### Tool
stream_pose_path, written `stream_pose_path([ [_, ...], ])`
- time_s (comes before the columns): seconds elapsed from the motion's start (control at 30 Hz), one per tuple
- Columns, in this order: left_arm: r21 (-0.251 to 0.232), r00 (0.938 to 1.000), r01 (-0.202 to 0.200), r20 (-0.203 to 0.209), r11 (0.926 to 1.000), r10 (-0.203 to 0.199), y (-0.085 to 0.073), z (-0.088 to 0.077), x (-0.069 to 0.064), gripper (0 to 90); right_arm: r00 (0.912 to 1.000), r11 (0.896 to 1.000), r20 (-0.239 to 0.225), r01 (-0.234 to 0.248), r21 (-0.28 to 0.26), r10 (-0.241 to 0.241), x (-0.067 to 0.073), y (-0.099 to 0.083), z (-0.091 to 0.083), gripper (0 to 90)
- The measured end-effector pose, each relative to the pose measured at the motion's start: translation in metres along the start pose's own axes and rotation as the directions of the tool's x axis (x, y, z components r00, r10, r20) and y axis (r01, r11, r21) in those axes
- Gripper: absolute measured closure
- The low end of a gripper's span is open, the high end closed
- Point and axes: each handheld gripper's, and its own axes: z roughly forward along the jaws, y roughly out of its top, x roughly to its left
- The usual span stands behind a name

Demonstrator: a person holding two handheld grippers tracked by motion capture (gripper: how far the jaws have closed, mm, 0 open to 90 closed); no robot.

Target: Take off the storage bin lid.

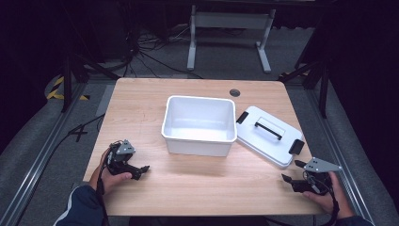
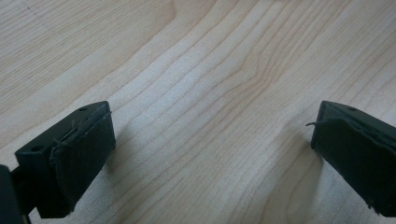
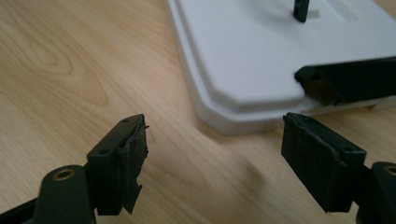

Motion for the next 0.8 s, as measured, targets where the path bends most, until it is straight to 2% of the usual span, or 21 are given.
stream_pose_path([
  [0.03,0.000,1.0000,0.000,0.000,1.0000,0.000,0.000,0.000,0.000,0.2,1.0000,1.000,0.009,-0.004,-0.001,0.004,0.001,-0.005,0.002,22.4],
  [0.1,0.000,1.0000,0.000,-0.001,1.0000,0.000,0.000,0.000,0.000,0.3,0.9993,0.999,-0.005,-0.036,-0.013,0.036,0.000,-0.008,0.002,22.2],
  [0.2,0.000,1.0000,0.000,-0.001,1.0000,0.000,0.000,0.000,0.000,0.2,0.9987,0.999,0.005,-0.051,-0.007,0.051,-0.002,-0.008,0.003,21.4],
  [0.33,-0.002,1.0000,-0.002,-0.006,1.0000,0.002,0.000,0.000,0.000,0.3,0.9922,0.993,-0.042,-0.117,0.016,0.118,-0.008,-0.008,0.005,20.9],
  [0.67,0.000,0.9999,-0.008,-0.010,1.0000,0.008,0.000,-0.001,0.000,0.5,0.9916,0.993,-0.046,-0.120,0.021,0.121,-0.009,-0.007,0.007,19.8],
  [0.8,0.000,0.9999,0.007,-0.011,1.0000,-0.007,-0.001,-0.002,-0.002,0.6,0.9920,0.993,-0.045,-0.117,0.019,0.118,-0.009,-0.006,0.009,18.6],
])
